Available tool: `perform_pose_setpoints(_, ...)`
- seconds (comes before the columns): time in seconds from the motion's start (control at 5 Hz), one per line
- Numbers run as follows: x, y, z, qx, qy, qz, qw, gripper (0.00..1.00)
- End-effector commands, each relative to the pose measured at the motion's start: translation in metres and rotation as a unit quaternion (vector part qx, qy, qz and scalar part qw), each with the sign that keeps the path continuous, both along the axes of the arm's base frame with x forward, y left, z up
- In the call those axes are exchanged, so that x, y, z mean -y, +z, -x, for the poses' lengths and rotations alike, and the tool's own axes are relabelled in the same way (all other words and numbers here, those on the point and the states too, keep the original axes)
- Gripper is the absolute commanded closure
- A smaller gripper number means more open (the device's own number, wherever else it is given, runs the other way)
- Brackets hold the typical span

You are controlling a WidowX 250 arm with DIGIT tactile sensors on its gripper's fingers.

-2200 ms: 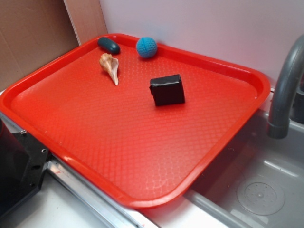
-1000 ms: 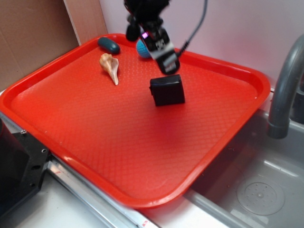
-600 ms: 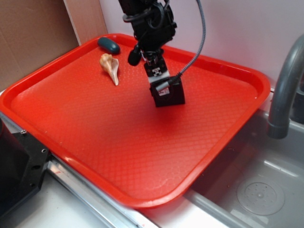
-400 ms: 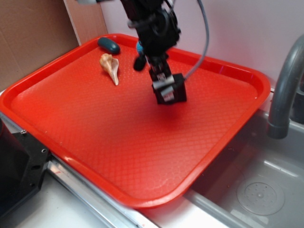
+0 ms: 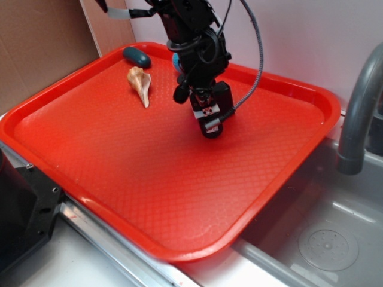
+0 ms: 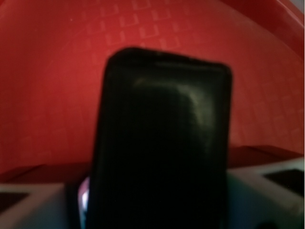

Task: Grab the black box.

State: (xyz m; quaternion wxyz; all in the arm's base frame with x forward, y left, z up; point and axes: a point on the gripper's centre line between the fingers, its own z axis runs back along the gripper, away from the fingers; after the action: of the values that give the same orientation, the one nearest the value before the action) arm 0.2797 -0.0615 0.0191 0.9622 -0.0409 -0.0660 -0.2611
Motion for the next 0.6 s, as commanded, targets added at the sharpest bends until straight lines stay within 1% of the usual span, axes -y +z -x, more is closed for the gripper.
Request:
perform_pose_setpoints(0.0,-0.015,0.068,0.024,-0.053,0.064,-0.023,0.996,1.0)
perform_pose_setpoints(0.2,-0.046,0.117,0.07,-0.049,0.187,0.004,0.981,1.0)
perform_pose_setpoints(0.4,-0.062,0.163,0.108,-0.013,0.306,0.025,0.952,1.0)
